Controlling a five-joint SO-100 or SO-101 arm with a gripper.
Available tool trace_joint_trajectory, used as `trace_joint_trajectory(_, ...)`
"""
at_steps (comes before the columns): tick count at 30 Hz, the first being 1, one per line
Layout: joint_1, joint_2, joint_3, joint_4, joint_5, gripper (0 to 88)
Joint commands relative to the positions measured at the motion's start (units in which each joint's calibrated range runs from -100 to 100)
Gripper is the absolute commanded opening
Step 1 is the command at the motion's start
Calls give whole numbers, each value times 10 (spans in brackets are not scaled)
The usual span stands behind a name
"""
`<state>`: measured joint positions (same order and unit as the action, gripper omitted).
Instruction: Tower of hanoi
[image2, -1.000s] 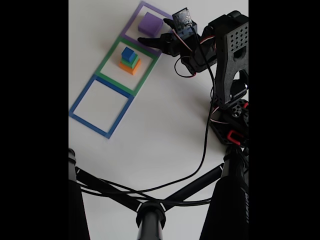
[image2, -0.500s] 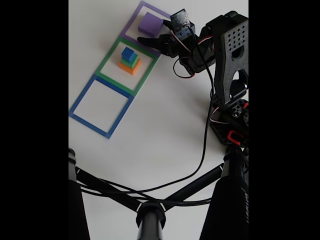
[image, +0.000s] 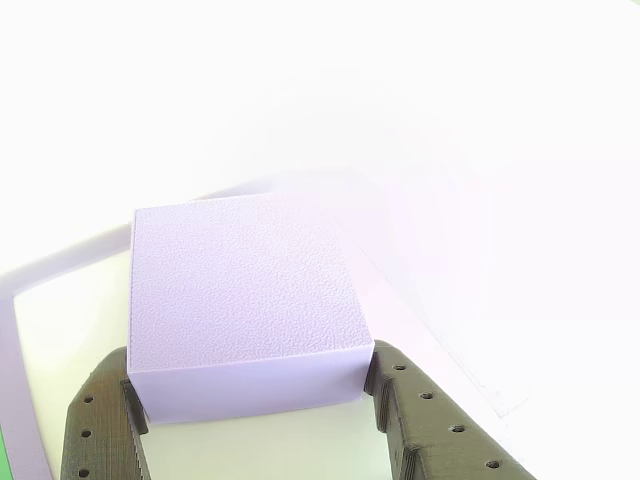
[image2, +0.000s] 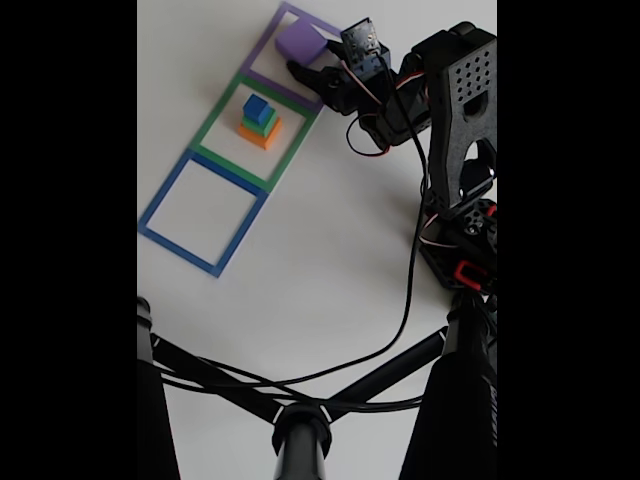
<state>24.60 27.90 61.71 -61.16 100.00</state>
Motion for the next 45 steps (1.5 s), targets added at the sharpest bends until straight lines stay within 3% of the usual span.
trace_joint_trajectory(1,0,-5,-11,-16,0,180)
trace_joint_trajectory(12,-2,-36,3,3,0,167)
trace_joint_trajectory(22,-15,-245,64,179,0,162)
trace_joint_trajectory(34,13,-514,-12,560,0,158)
trace_joint_trajectory(45,-10,-655,-380,1167,0,154)
